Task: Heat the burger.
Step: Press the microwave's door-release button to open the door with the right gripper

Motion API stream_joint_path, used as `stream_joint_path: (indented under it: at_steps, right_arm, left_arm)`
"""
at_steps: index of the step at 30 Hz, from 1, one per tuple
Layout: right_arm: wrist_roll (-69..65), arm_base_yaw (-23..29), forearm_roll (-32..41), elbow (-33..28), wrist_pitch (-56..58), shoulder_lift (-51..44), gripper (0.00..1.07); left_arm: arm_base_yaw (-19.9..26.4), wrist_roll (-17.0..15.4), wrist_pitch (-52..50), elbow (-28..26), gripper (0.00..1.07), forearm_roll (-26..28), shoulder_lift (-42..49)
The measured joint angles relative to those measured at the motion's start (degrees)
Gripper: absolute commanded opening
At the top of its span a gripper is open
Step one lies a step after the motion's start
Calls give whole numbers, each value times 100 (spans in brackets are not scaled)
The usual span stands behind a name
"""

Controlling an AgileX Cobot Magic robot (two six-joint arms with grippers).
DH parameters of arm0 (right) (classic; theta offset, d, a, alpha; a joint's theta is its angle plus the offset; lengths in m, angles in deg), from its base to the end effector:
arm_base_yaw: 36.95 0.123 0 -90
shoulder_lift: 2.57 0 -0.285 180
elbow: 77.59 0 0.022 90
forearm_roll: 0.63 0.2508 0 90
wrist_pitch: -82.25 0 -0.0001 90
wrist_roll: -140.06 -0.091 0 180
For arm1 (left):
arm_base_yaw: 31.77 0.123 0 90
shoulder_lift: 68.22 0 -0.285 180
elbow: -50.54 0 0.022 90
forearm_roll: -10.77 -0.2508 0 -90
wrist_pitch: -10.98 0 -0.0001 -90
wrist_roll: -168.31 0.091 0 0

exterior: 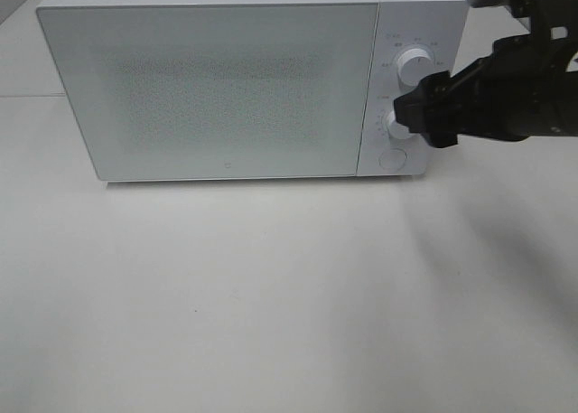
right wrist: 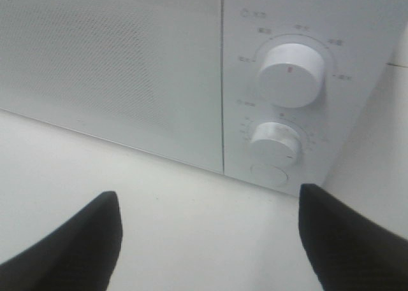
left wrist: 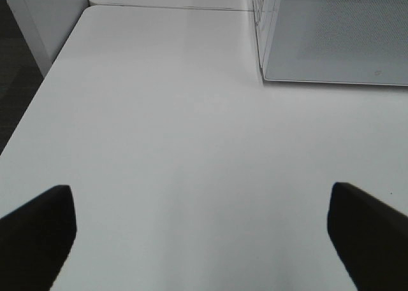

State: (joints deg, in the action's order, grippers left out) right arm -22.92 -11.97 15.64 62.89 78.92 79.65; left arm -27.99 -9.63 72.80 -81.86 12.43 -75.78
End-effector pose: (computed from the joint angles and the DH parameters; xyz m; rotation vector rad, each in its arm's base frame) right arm 0.2419 0.1111 0.2486 -0.4533 2.0278 0.2424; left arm -0.0080 -0.0029 0.2805 -0.0286 2.0413 0.0292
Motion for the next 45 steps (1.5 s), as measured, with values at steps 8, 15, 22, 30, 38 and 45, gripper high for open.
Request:
stream_joint_path:
  at_steps: [8, 15, 22, 30, 38, 45]
  right_arm:
    - [-401, -814, -435, 92, 1094, -802, 77]
    - [-642, -1444, -716, 120, 2097, -1690, 77]
    - [-957, -1450, -985, 120, 2848, -2229, 76]
    - [-1547, -1450, -1547, 120, 3839, -2813, 76]
    - [-2086, -1450, -2183, 120, 4801, -4286, 76]
    - [-2183, -1450, -2252, 120, 5283, -5443, 76]
  left_arm:
    - [0, 0, 0, 0, 100, 0, 0]
    - [0, 0, 0, 0, 100, 0, 0]
    - [0, 0, 0, 0, 100, 0, 0]
    - [0, 0, 0, 0, 100, 0, 0]
    - [0, 0, 0, 0, 100, 0, 0]
    - [0, 0, 0, 0, 100, 0, 0]
